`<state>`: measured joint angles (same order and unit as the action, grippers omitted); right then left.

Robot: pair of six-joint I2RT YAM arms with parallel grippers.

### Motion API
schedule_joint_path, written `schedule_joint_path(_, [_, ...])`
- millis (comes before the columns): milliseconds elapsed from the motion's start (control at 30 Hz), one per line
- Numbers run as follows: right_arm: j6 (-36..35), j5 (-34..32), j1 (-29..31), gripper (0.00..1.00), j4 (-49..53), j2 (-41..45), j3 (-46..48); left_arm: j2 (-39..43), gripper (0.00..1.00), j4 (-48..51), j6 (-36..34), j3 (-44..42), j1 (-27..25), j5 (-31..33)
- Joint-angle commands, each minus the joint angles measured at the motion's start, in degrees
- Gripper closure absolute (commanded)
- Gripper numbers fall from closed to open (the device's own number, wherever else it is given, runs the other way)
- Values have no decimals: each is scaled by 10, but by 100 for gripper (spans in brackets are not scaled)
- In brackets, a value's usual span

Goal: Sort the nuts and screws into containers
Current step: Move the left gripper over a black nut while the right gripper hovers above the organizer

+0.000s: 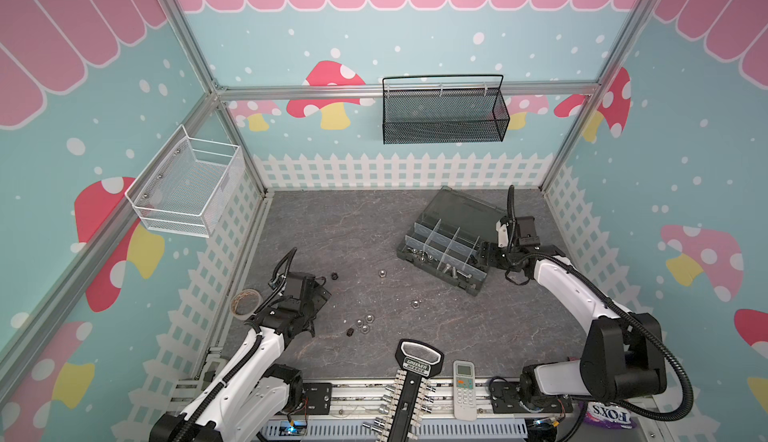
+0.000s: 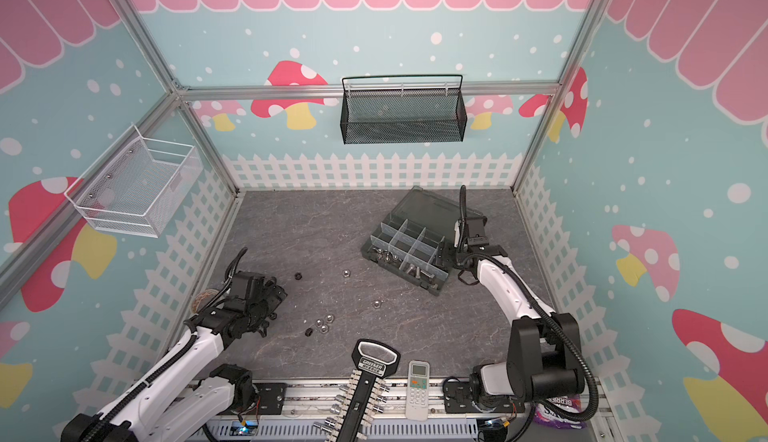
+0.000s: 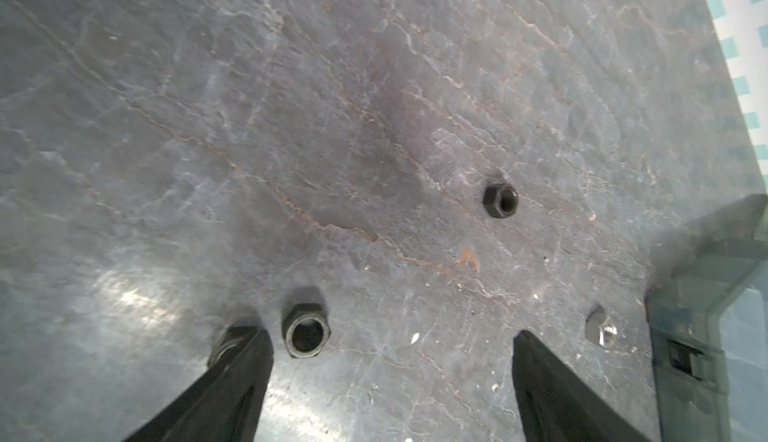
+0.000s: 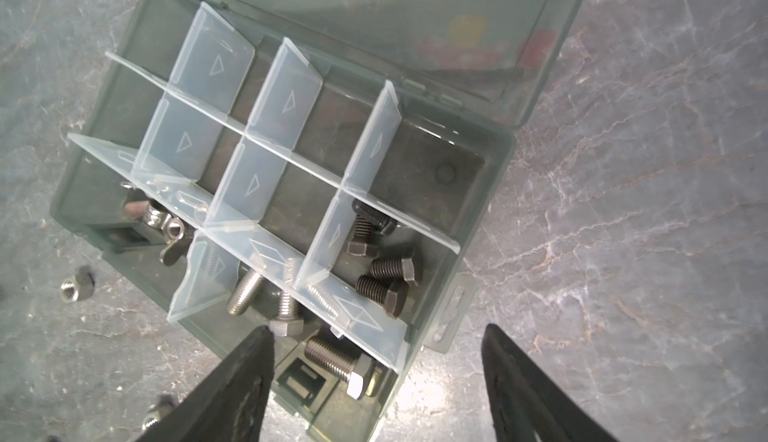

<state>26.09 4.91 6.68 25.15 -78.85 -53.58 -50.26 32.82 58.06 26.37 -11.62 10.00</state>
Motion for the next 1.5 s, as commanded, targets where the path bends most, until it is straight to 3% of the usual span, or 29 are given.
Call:
schedule_joint_path(0, [17, -14, -3, 6, -28, 28, 23, -9, 12, 42, -26, 22, 13, 20])
schedule_joint_path(33, [21, -15, -3, 2, -34, 35, 28, -15, 13, 40, -37, 29, 16, 21])
schedule_joint_path(300, [26, -45, -3, 2, -27, 74, 40, -108, 16, 40, -138, 102, 52, -7])
schedule_joint_path(600, [41, -55, -3, 2, -27, 88, 58, -225, 28, 43, -227, 193, 55, -36])
schedule_joint_path(867, [47, -57, -3, 2, -27, 99, 62, -319, 40, 23, -255, 237, 50, -70])
schedule_joint_path(1467, [54, -59, -3, 2, -27, 122, 73, -524, 44, 66, -293, 378, -18, 7])
